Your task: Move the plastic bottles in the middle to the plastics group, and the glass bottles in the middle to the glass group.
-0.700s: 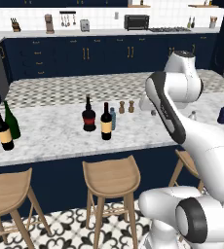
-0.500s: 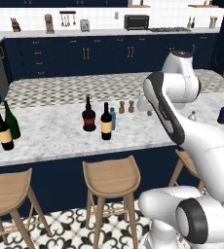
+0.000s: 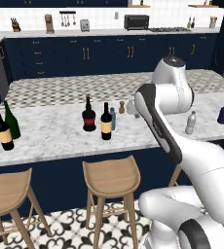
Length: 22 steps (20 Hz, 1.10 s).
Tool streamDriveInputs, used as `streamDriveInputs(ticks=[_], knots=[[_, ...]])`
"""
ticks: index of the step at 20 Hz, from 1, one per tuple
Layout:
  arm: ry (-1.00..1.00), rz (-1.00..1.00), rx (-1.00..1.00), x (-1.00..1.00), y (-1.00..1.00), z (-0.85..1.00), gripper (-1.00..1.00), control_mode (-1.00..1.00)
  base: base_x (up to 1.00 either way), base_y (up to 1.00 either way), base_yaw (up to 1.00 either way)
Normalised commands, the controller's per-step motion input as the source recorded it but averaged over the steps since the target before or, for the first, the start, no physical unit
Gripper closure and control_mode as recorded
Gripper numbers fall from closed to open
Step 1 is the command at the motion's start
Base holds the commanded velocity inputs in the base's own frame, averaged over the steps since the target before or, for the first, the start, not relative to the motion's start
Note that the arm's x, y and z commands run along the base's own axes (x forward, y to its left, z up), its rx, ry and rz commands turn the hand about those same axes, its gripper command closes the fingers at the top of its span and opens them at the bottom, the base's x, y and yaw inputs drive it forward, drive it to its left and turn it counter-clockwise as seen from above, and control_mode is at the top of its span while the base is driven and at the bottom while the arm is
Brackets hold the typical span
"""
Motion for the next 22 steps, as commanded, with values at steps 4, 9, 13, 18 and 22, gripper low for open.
streamDriveInputs(ticks=[4, 9, 13, 18, 22], knots=[[-0.11, 0.00, 0.00, 0.14, 0.53, 0.00, -1.00, -1.00, 0.00, 0.00, 0.00], [-0.01, 0.00, 0.00, 0.64, 0.25, 0.00, -1.00, -1.00, 0.00, 0.00, 0.00], [-0.01, 0.00, 0.00, 0.42, 0.03, 0.00, -1.00, -1.00, 0.00, 0.00, 0.00], [0.00, 0.00, 0.00, 0.63, 0.00, -0.18, -1.00, -1.00, 0.00, 0.00, 0.00], [0.00, 0.01, 0.00, 0.62, 0.03, -0.49, -1.00, -1.00, 0.00, 0.00, 0.00]])
